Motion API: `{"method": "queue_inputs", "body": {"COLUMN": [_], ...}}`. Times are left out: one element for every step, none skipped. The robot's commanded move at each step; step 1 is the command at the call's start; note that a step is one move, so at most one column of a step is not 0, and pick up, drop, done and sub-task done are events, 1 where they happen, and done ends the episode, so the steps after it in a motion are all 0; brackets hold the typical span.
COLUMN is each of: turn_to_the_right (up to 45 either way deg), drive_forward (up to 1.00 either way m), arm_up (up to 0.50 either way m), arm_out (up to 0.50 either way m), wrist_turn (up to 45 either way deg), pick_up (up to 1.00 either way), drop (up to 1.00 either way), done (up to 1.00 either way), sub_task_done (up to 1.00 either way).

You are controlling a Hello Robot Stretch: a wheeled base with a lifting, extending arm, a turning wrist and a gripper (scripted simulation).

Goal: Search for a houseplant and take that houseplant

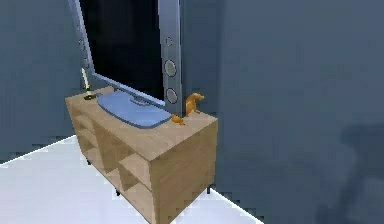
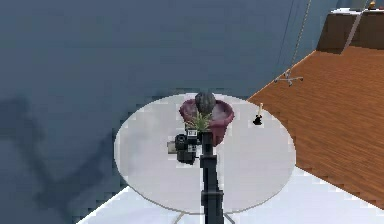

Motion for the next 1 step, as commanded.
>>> {"method": "queue_inputs", "body": {"turn_to_the_right": [0.0], "drive_forward": [0.0], "arm_up": [0.0], "arm_out": [0.0], "wrist_turn": [0.0], "pick_up": [0.0], "drop": [0.0], "done": [1.0], "sub_task_done": [0.0]}}
